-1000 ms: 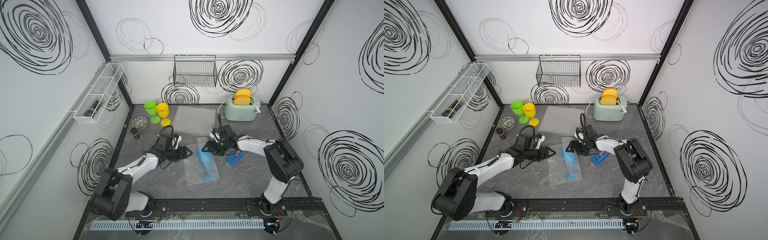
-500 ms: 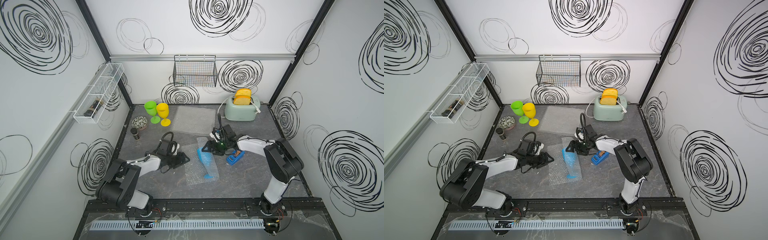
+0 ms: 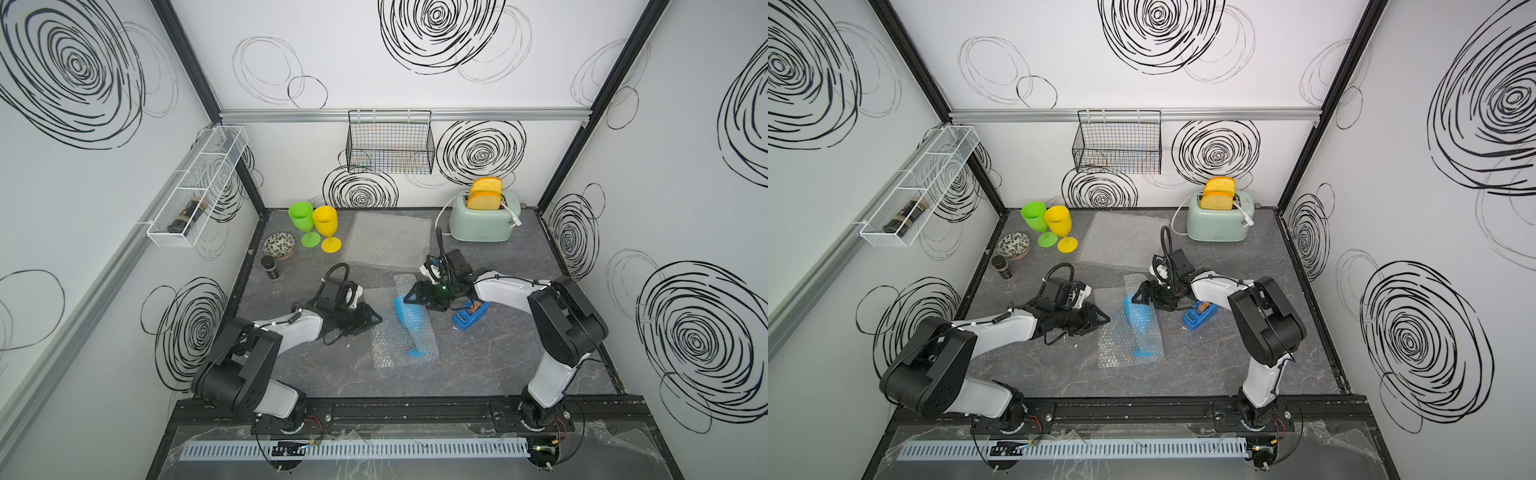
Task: Wrap wine glasses in bubble wrap
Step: Wrap the wine glass in bubble wrap.
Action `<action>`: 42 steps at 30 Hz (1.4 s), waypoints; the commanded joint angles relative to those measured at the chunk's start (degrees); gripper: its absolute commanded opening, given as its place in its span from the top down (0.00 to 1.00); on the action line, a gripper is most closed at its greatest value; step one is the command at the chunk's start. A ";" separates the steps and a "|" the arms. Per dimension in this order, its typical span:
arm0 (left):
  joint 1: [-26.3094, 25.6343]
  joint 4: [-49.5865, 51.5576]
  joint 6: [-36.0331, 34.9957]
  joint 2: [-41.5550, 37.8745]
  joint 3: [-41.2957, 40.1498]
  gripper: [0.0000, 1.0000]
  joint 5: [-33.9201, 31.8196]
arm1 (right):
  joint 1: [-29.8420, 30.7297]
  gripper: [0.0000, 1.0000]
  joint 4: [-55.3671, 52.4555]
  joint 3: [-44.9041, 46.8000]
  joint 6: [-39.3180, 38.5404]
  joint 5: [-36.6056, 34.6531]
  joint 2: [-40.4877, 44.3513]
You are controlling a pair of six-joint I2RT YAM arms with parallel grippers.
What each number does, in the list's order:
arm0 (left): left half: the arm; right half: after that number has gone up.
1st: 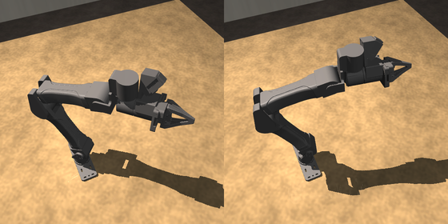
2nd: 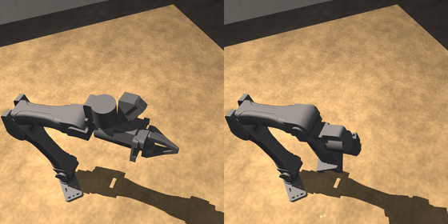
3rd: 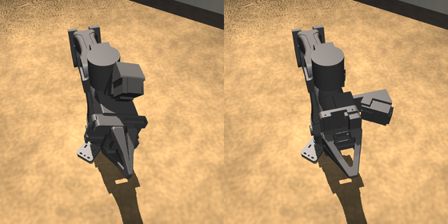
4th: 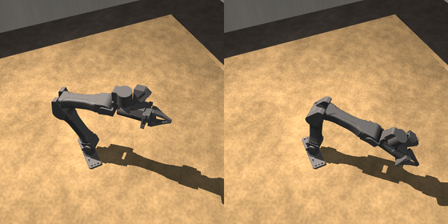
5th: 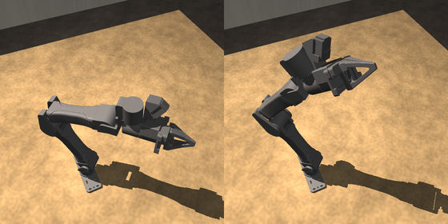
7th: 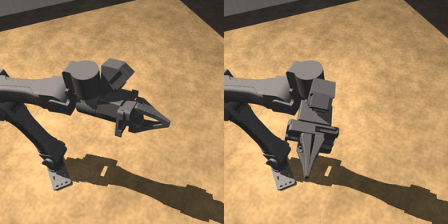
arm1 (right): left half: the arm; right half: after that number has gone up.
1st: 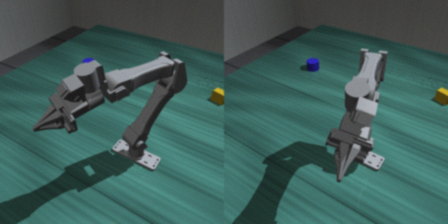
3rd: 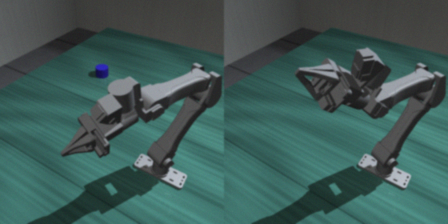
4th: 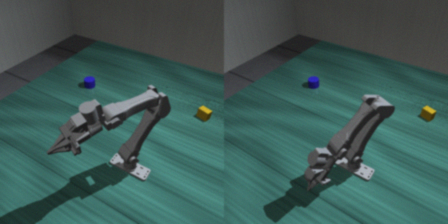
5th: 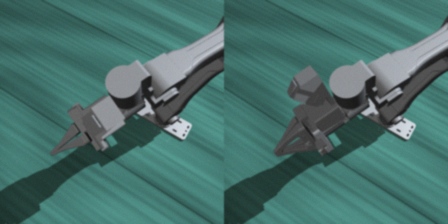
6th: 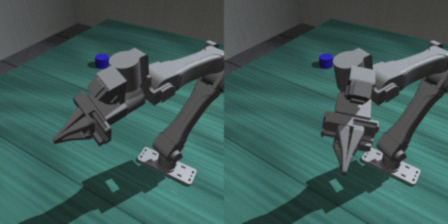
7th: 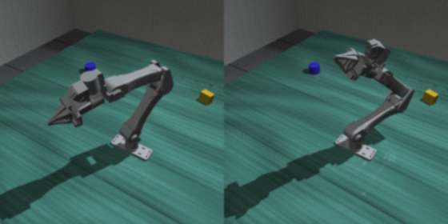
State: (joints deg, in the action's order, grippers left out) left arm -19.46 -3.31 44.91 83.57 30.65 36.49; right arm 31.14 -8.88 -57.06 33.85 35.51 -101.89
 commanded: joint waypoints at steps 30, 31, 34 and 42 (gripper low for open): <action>-6.17 -5.26 4.43 5.30 0.31 0.34 1.92 | 0.75 0.22 -1.60 0.48 1.10 -2.56 -1.53; -6.41 -5.75 5.25 5.46 0.47 0.35 2.88 | 0.76 0.22 -0.99 1.01 1.25 -2.46 -1.27; -5.98 -5.40 4.75 3.98 1.71 0.45 2.52 | 0.56 0.22 -1.81 0.77 0.50 -2.61 -1.27; 1.03 -5.29 8.62 -0.55 0.45 0.56 2.59 | 0.37 0.24 -0.75 1.85 1.96 -2.72 -1.01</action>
State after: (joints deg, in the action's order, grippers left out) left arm -19.27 -7.53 52.12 84.20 30.79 38.89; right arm 31.40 -7.73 -56.51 35.14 35.68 -101.93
